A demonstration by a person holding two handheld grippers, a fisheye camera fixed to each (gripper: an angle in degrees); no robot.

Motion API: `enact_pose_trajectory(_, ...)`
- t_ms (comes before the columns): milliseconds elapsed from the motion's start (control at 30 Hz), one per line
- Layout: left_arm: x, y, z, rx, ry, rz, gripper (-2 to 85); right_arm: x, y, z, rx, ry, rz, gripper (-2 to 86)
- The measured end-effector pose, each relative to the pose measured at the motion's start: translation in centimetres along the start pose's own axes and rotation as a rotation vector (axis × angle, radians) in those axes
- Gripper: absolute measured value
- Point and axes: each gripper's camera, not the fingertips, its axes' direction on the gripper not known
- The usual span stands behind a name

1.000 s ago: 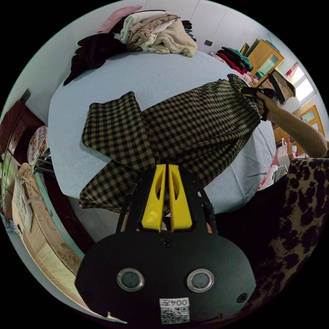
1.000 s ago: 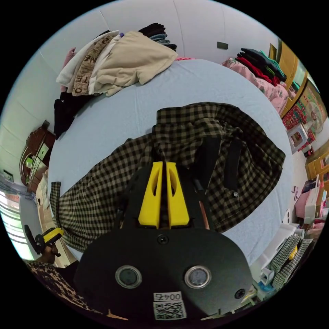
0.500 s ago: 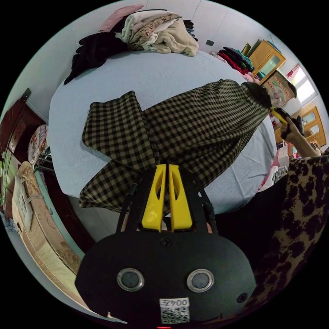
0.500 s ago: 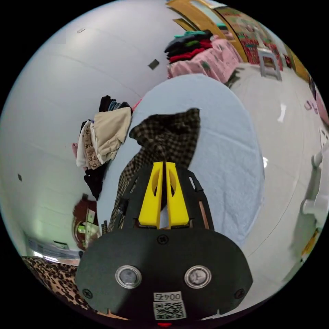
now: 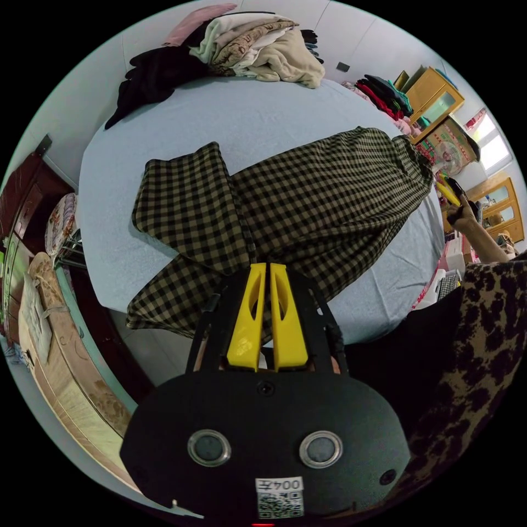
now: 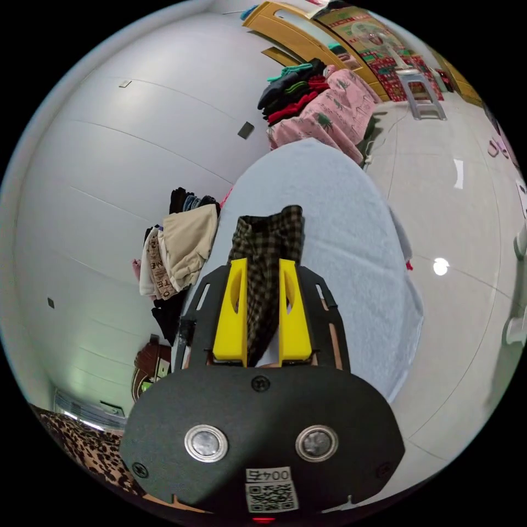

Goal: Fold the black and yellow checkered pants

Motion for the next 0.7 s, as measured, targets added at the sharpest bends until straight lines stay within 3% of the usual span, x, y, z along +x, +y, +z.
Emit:
enact_pose_trajectory(300, 0.1, -1.3, 1.1, -0.004, 0.003, -0.020, 1.3, -2.1, -2.1, 4.6, -0.196, 0.073, -0.039, 6.5)
enact_pose_trajectory(500, 0.6, -2.2, 1.7, 0.000, -0.009, -0.037, 1.3, -12.7, -1.2, 2.1, -0.044, 0.167, -0.413, 4.7)
enact_pose_trajectory(700, 1.2, -2.9, 2.3, 0.026, -0.020, -0.069, 1.3, -2.7, 1.0, 6.8, -0.210, 0.251, -0.086, 5.1)
